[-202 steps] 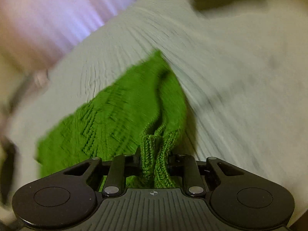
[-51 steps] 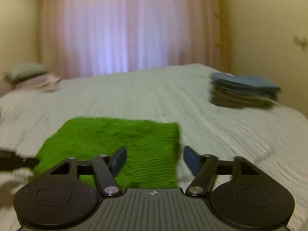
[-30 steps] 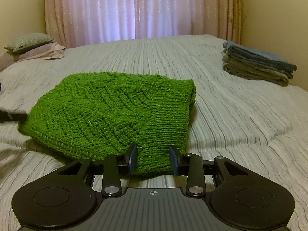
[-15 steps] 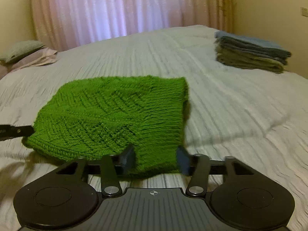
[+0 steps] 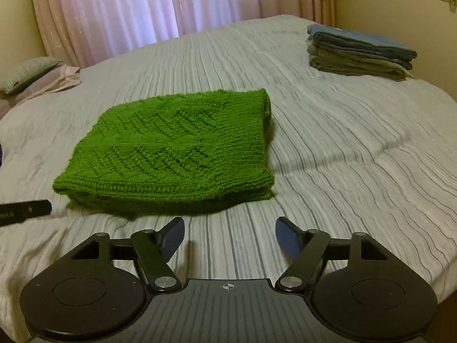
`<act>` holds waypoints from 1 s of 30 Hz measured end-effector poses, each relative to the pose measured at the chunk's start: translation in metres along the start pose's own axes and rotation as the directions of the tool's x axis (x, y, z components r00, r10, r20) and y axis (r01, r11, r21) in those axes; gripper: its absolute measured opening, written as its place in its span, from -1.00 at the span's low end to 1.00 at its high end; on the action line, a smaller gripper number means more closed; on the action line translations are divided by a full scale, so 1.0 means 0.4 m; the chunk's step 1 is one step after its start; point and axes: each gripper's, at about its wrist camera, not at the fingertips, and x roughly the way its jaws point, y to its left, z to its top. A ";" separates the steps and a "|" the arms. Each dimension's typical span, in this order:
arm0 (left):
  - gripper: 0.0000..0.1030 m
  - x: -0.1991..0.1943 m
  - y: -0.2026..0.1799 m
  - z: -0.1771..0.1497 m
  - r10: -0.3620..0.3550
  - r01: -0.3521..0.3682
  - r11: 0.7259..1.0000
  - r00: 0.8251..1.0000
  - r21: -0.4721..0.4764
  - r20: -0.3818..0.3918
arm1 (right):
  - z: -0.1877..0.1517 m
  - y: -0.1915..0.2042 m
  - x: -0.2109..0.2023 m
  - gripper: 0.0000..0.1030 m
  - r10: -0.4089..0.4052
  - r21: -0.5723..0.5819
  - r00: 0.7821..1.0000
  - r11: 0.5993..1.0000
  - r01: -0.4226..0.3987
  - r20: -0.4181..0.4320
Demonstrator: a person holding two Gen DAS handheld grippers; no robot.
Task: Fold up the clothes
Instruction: 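Grasp the folded vest edge with both grippers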
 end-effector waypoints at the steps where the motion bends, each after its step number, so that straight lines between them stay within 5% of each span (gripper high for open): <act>1: -0.64 -0.009 -0.004 -0.006 0.002 -0.002 1.000 1.000 0.006 0.001 | -0.003 0.002 -0.007 0.43 -0.001 0.000 1.000 1.000 0.001 0.000; 21: -0.58 -0.073 0.006 -0.045 -0.006 0.006 1.000 0.999 -0.008 0.032 | -0.038 -0.001 -0.041 0.43 0.013 0.009 1.000 1.000 -0.013 -0.013; 27: -0.61 -0.060 0.038 -0.015 -0.064 0.066 0.998 0.994 -0.017 0.089 | 0.006 -0.045 -0.043 0.41 0.022 0.032 0.994 0.999 -0.026 0.107; 28: -0.65 -0.054 0.042 -0.003 -0.073 0.074 0.997 0.992 -0.012 0.101 | 0.022 -0.052 -0.042 0.37 0.023 0.034 0.990 0.999 -0.028 0.136; 30: -0.69 -0.038 0.046 0.022 -0.085 0.085 0.996 0.989 0.002 0.120 | 0.059 -0.066 -0.031 -0.16 0.033 0.036 0.982 0.999 -0.040 0.184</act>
